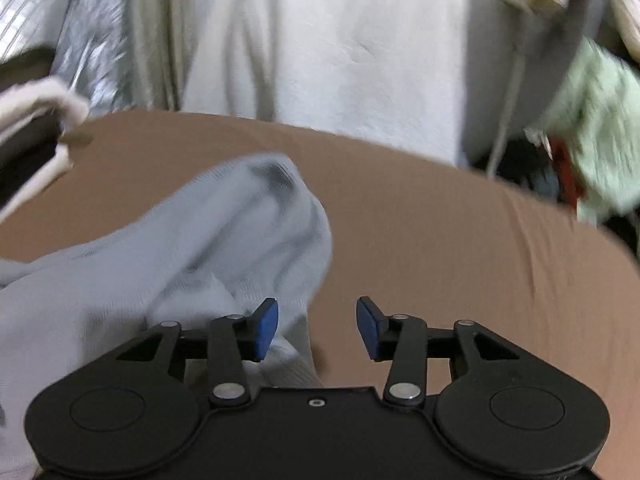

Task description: Fold clothes

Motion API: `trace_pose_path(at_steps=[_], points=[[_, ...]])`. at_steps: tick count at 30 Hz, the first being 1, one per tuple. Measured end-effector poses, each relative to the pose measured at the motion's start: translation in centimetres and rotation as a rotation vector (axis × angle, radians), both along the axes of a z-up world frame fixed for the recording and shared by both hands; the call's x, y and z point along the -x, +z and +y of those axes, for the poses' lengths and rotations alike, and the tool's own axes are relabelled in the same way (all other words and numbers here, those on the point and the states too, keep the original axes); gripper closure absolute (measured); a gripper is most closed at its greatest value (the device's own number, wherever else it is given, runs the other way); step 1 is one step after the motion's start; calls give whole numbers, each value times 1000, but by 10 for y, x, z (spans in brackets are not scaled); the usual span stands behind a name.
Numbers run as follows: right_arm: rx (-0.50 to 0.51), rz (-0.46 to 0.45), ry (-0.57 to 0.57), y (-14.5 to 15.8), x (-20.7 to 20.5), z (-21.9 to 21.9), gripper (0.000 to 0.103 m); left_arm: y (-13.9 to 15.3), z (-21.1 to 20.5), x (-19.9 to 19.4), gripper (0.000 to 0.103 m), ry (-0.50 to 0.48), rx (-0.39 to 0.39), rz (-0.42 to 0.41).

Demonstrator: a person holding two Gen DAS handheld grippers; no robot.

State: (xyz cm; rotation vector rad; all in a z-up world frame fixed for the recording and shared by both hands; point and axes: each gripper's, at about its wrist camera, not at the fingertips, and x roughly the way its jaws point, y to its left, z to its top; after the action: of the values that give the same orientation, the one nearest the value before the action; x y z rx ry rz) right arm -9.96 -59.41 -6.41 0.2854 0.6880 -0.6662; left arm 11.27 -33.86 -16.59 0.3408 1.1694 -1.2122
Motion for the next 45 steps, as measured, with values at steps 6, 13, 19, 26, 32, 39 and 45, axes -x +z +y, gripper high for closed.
trace_pose_path(at_steps=[6, 13, 19, 26, 32, 39, 45], points=[[-45, -17, 91, -17, 21, 22, 54, -17, -4, 25, 10, -128, -94, -118], [9, 32, 216, -33, 3, 57, 51, -16, 2, 25, 47, -94, -86, -211], [166, 110, 197, -41, -29, 52, 33, 11, 32, -4, 89, 71, 1, -304], [154, 97, 214, -43, -33, 50, 33, 39, 54, -22, 89, 200, 92, -415], [141, 84, 231, -44, -37, 49, 33, 32, 47, -37, 92, 268, 157, -441], [145, 59, 213, -30, -37, 44, 52, 41, 42, -67, 95, 353, 255, -489], [171, 22, 151, 2, -34, 34, 92, 55, 39, -101, 96, 444, 316, -555]])
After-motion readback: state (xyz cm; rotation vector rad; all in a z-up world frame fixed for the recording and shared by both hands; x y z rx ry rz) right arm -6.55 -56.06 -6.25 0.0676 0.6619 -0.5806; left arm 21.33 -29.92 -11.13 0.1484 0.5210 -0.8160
